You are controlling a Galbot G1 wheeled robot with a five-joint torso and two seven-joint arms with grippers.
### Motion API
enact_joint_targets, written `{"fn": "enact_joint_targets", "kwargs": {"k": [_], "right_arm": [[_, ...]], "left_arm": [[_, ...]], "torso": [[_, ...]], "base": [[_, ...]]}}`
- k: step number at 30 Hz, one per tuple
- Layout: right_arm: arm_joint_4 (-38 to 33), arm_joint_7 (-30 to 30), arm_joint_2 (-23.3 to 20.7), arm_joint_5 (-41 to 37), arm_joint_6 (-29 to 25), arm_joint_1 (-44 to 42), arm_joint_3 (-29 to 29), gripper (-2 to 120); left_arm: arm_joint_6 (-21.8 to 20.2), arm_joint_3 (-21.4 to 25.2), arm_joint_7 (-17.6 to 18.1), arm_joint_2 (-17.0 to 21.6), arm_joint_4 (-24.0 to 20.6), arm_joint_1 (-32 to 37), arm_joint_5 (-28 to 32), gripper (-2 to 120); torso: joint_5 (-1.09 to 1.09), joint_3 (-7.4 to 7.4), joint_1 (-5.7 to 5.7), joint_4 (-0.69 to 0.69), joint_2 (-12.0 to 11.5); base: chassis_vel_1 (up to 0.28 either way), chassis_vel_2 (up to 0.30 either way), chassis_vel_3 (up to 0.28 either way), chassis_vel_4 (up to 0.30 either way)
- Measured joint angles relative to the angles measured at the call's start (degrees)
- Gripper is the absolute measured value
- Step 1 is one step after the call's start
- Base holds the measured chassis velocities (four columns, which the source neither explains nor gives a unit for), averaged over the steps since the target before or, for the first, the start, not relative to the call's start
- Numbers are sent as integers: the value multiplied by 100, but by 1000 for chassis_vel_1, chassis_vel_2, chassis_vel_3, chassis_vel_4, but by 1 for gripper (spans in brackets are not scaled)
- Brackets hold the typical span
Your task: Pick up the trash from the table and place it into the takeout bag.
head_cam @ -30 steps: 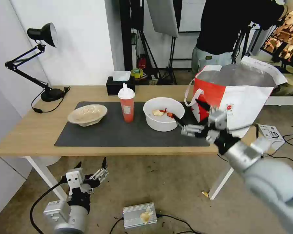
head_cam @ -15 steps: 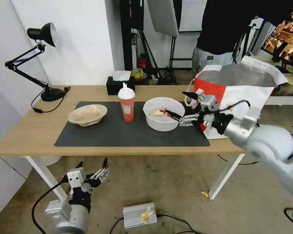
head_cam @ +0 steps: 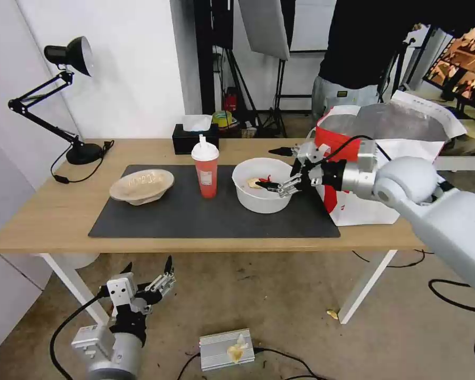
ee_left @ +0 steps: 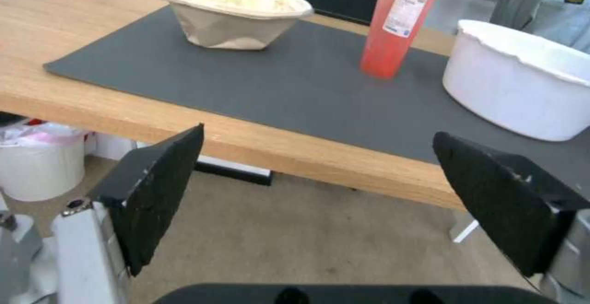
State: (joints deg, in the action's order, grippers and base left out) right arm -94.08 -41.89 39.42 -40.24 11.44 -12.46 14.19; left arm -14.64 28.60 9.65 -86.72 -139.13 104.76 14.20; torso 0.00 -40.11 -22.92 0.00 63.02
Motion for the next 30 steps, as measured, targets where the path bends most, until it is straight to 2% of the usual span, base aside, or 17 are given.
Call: {"fn": "enact_joint_targets", "kwargs": {"k": [3, 17, 30], "right_arm": [[348, -353, 150, 200, -15, 307, 183, 100], [1049, -1059, 412, 672, -92, 828, 636, 100], [1065, -1300, 451, 879, -101, 642, 665, 100]], "left_arm": [[7, -3, 0, -10, 13, 0, -4, 100], [42, -23, 15, -57, 75, -34, -30, 100], [57, -17, 28, -68, 103, -54, -41, 100]], "torso": [[0, 0, 0, 0, 0], [1, 0, 0, 0, 0], [1, 0, 0, 0, 0]], "base": [[0, 0, 0, 0], [0, 0, 0, 0], [0, 0, 0, 0]]}}
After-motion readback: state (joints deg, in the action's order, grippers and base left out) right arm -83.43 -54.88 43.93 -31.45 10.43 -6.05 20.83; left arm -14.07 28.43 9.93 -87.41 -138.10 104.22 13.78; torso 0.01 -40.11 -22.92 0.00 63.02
